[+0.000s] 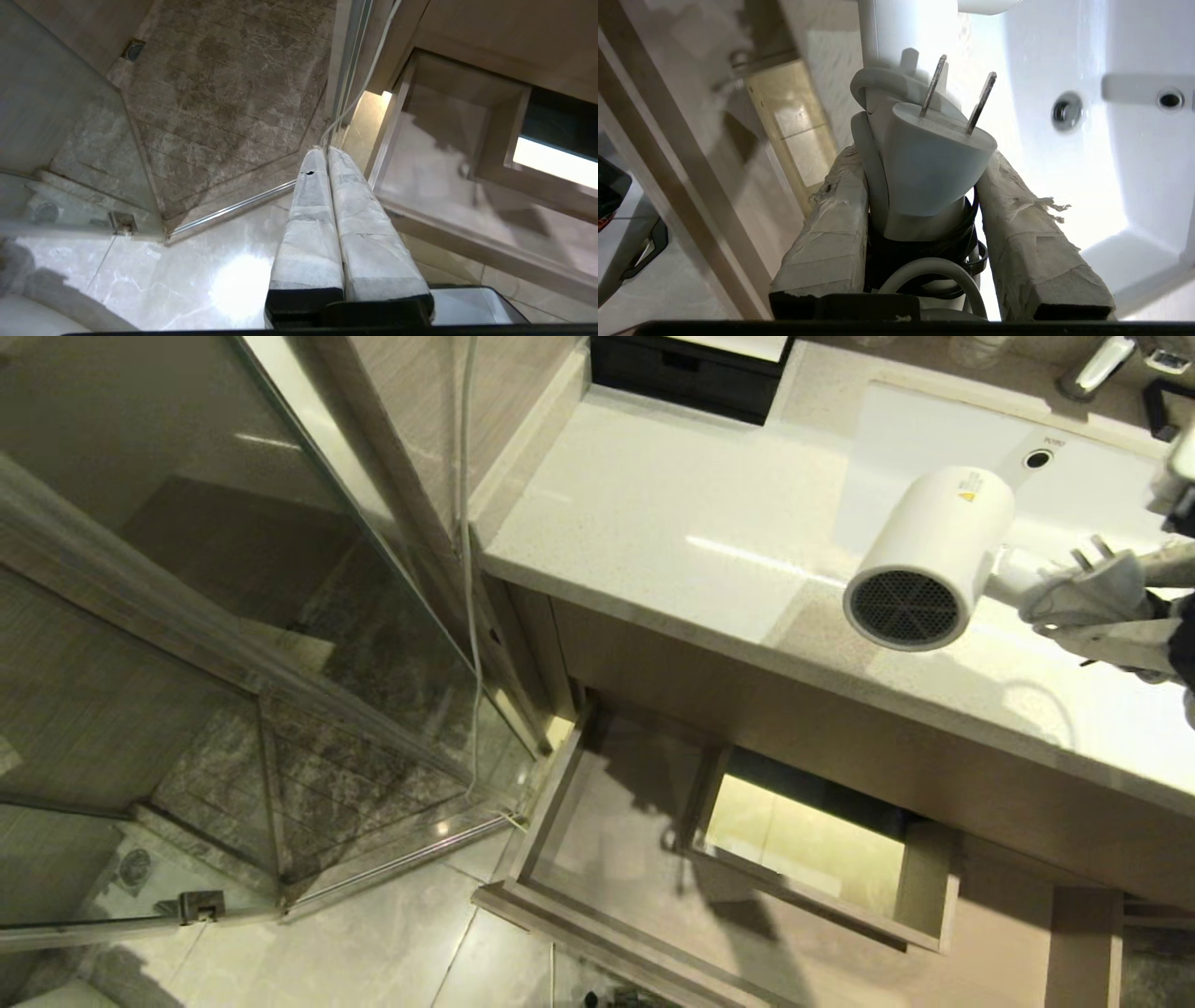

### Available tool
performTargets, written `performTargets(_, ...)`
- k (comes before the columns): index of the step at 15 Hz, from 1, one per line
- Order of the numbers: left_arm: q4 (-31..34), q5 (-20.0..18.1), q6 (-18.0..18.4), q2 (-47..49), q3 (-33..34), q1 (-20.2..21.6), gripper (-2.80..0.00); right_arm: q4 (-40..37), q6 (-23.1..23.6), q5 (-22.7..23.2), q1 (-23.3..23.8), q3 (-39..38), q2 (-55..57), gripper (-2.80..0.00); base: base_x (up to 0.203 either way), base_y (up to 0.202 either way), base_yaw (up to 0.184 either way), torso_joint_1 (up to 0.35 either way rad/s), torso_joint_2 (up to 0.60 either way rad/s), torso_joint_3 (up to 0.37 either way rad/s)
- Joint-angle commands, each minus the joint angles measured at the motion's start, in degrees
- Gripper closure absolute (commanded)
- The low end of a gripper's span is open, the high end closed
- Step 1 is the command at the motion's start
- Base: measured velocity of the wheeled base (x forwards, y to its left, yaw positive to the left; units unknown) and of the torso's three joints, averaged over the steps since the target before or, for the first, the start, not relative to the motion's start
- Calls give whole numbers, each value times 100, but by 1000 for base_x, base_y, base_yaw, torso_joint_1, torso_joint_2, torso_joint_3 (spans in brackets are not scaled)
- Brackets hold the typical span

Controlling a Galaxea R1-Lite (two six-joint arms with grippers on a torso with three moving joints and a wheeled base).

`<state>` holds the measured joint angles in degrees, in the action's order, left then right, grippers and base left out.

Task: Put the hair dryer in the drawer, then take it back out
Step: Put it into the drawer

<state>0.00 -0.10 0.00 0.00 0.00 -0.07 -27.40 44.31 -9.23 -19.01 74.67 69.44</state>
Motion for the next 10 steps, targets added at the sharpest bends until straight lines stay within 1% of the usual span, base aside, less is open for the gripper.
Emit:
performTargets(1, 0, 1, 0, 0, 9, -1, 0, 13, 25, -5, 172, -380, -655, 0, 0, 0, 0, -303, 128, -178)
performTargets(4, 0, 1, 0, 0, 9, -1, 0, 119, 17, -8, 276, -984, -1321, 0, 0, 0, 0, -300, 103, -197)
performTargets(8, 0, 1, 0, 0, 9, -7, 0, 526, 16, -16, 335, -1668, -1921, 0, 0, 0, 0, -278, 51, -226)
performTargets(10, 0, 1, 0, 0, 9, -1, 0, 552, 16, -18, 478, -1769, -2035, 0, 0, 0, 0, -259, 11, -251)
